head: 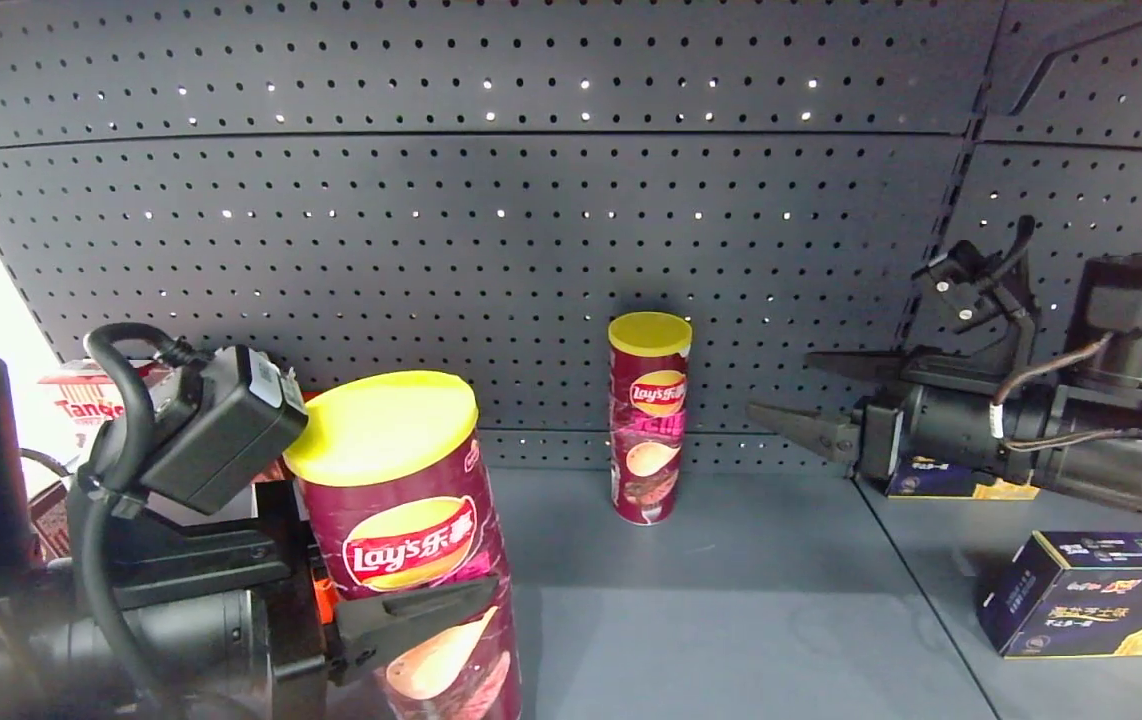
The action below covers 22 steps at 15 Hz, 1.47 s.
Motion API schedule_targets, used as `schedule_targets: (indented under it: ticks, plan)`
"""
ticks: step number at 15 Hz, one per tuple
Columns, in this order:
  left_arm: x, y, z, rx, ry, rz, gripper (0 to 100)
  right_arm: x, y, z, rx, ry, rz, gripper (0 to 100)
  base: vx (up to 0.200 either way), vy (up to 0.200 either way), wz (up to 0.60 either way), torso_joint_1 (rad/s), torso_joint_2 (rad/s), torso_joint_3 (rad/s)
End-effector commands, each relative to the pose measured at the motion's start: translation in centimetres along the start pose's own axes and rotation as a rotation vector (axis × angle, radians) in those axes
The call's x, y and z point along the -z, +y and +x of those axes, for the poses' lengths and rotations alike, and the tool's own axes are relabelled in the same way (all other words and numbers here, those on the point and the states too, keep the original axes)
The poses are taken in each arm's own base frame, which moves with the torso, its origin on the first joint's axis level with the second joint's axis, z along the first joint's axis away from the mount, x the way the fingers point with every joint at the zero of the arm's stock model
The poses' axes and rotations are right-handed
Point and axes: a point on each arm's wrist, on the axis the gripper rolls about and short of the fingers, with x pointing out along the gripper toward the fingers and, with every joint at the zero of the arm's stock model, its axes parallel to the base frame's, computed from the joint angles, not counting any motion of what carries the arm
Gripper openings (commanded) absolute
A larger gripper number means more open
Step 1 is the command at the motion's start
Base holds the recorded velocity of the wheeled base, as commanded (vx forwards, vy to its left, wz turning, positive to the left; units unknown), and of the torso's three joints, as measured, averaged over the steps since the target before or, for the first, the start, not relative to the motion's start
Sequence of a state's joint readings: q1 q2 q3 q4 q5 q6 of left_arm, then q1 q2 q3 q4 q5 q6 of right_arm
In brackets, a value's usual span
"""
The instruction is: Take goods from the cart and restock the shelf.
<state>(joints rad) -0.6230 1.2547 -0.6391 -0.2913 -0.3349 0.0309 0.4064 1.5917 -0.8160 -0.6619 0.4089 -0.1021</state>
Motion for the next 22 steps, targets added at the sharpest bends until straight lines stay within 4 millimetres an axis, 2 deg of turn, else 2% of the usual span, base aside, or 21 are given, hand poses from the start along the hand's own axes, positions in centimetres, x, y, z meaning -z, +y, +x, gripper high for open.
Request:
schedule_targets:
  ticks: [1, 6, 15, 22]
  plan:
    - [-0.4, 0.2, 0.3, -0.001, -0.007, 0.002, 0, 2.1, -0.8, 2.7, -0.091, 0.007, 0.006, 100, 0.000, 0.000, 0.00, 0.000, 0.00, 0.000]
    - [-1.9, 0.5, 1.2, 0.003, -0.031, 0.012, 0, 3.1, -1.7, 5.3, -0.193, -0.006, 0.002, 100, 0.000, 0.000, 0.00, 0.000, 0.00, 0.000]
    - [-1.7, 0.7, 1.9, 0.003, -0.017, 0.007, 0, 5.3, -2.4, 8.4, -0.272, -0.006, 0.006, 100, 0.000, 0.000, 0.00, 0.000, 0.00, 0.000]
    - [-1.5, 0.8, 2.0, -0.001, -0.008, 0.003, 0, 7.9, -2.4, 10.1, -0.302, 0.035, 0.032, 100, 0.000, 0.000, 0.00, 0.000, 0.00, 0.000]
